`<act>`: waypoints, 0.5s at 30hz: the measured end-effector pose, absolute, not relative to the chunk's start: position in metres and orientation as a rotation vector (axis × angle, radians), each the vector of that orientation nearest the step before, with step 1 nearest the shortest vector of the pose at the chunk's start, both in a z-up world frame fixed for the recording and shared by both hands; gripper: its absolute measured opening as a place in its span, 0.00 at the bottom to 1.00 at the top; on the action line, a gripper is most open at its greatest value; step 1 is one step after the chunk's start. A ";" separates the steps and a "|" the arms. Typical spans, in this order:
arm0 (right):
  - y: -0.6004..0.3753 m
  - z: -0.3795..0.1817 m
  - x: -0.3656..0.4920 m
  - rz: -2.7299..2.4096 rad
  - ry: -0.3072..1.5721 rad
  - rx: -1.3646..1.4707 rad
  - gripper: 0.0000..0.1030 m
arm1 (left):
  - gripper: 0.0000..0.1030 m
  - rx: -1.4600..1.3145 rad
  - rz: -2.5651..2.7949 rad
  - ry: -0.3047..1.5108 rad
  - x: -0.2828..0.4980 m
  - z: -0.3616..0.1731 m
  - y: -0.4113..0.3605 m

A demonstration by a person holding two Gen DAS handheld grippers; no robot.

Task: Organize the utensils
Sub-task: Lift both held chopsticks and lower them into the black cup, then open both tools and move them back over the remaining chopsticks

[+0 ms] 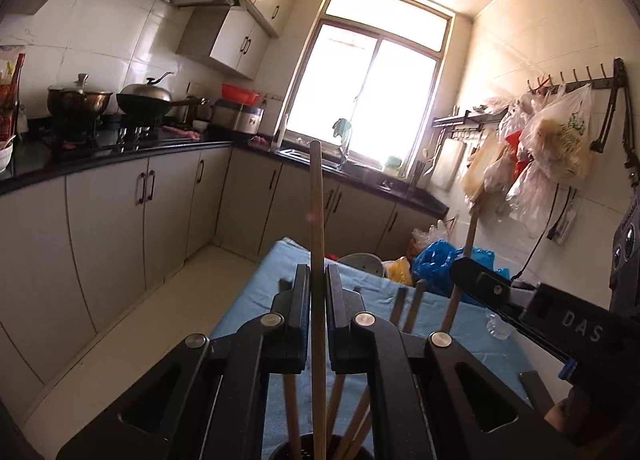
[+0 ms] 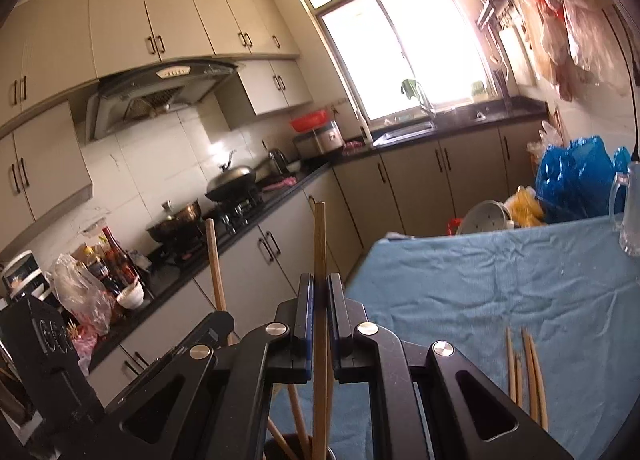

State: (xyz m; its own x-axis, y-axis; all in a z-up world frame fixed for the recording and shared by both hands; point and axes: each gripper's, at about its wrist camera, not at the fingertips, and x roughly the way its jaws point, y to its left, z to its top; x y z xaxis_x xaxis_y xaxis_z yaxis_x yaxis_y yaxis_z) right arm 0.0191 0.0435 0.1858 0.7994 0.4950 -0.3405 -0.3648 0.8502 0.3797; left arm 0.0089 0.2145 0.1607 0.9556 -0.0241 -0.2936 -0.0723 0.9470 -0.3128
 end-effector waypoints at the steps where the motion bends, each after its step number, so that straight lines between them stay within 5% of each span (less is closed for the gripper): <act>1: 0.044 0.183 0.019 0.471 0.454 0.302 0.07 | 0.06 -0.330 0.026 0.302 0.009 0.158 0.215; 15: 0.054 0.158 0.016 0.485 0.535 0.259 0.08 | 0.07 -0.310 0.059 0.346 0.001 0.136 0.210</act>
